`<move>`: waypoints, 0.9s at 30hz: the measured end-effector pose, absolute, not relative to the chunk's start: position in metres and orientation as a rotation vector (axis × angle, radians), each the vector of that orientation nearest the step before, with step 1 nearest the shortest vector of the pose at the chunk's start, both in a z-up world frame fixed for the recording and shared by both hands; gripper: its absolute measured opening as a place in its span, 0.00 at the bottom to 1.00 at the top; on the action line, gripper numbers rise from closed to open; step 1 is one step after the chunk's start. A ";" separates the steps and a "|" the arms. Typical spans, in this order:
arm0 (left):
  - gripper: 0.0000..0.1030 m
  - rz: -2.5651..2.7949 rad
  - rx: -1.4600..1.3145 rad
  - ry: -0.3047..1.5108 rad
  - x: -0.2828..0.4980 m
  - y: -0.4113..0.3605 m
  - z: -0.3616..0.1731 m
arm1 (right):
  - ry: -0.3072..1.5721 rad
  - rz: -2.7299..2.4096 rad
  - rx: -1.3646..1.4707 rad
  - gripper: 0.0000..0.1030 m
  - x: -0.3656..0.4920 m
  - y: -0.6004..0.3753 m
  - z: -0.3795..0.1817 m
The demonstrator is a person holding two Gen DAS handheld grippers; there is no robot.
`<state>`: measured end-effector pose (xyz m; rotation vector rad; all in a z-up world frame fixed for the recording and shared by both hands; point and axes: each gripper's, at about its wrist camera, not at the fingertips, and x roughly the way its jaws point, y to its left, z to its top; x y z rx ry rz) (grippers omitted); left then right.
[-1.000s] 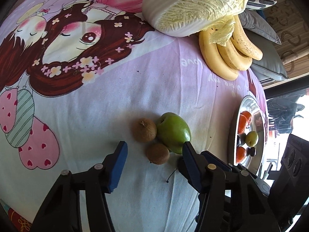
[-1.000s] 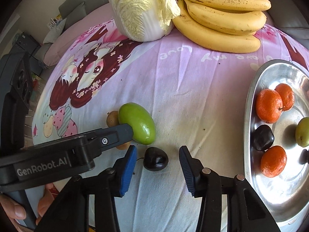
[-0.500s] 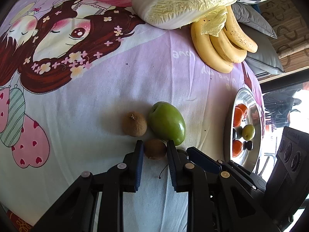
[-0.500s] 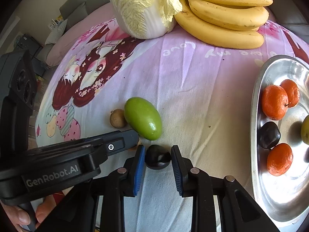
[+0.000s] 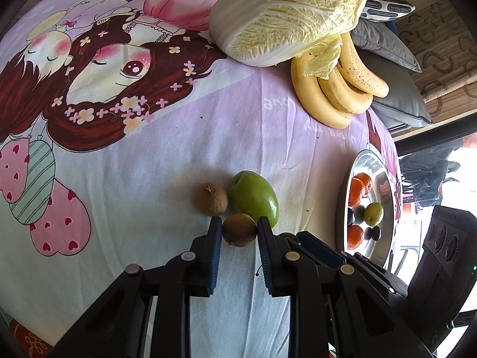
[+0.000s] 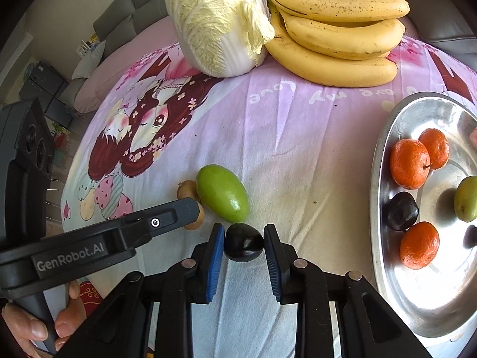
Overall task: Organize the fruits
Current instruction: 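Close the right tool on a dark cherry while the left tool grasps a brown kiwi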
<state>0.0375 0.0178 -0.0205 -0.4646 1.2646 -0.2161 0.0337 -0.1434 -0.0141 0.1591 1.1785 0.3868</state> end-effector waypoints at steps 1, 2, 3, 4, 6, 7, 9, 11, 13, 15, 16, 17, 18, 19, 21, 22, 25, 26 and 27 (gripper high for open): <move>0.24 -0.217 -0.465 1.262 0.037 0.018 -0.020 | 1.180 0.381 0.156 0.28 0.033 -0.144 -0.014; 0.24 -0.218 -0.463 1.260 0.037 0.018 -0.019 | 1.183 0.373 0.152 0.28 0.034 -0.144 -0.015; 0.24 -0.218 -0.462 1.258 0.037 0.018 -0.018 | 1.187 0.368 0.151 0.28 0.034 -0.144 -0.015; 0.24 -0.219 -0.460 1.256 0.036 0.018 -0.018 | 1.190 0.367 0.153 0.28 0.034 -0.144 -0.016; 0.24 -0.220 -0.457 1.254 0.035 0.017 -0.017 | 1.191 0.366 0.156 0.28 0.034 -0.146 -0.015; 0.24 -0.221 -0.453 1.255 0.035 0.017 -0.017 | 1.190 0.363 0.157 0.28 0.034 -0.146 -0.015; 0.24 -0.218 -0.448 1.253 0.034 0.016 -0.016 | 1.184 0.362 0.159 0.28 0.034 -0.147 -0.012; 0.24 -0.221 -0.441 1.248 0.034 0.015 -0.014 | 1.178 0.359 0.165 0.28 0.034 -0.149 -0.010; 0.24 -0.224 -0.427 1.240 0.034 0.012 -0.010 | 1.174 0.349 0.168 0.28 0.034 -0.152 -0.007; 0.24 -0.233 -0.416 1.236 0.033 0.007 -0.007 | 1.167 0.338 0.172 0.28 0.034 -0.156 -0.005; 0.24 -0.242 -0.414 1.236 0.033 0.005 -0.006 | 1.164 0.335 0.178 0.28 0.034 -0.158 -0.004; 0.24 -0.254 -0.416 1.236 0.033 0.003 -0.005 | 1.161 0.332 0.185 0.28 0.034 -0.160 -0.003; 0.24 -0.260 -0.416 1.238 0.034 0.001 -0.004 | 1.158 0.328 0.190 0.28 0.034 -0.162 -0.001; 0.24 -0.257 -0.408 1.238 0.035 -0.001 -0.003 | 1.155 0.325 0.195 0.28 0.034 -0.164 0.000; 0.24 -0.246 -0.390 1.236 0.036 -0.004 -0.002 | 1.147 0.321 0.204 0.28 0.035 -0.167 0.003; 0.24 -0.244 -0.389 1.238 0.037 -0.006 -0.002 | 1.142 0.319 0.208 0.28 0.035 -0.169 0.004; 0.24 -0.241 -0.379 1.243 0.040 -0.012 0.000 | 1.135 0.304 0.219 0.28 0.036 -0.177 0.008; 0.24 -0.240 -0.372 1.244 0.042 -0.016 0.001 | 1.134 0.292 0.220 0.28 0.037 -0.180 0.009; 0.24 -0.242 -0.364 1.247 0.043 -0.019 0.002 | 1.134 0.279 0.225 0.28 0.037 -0.184 0.009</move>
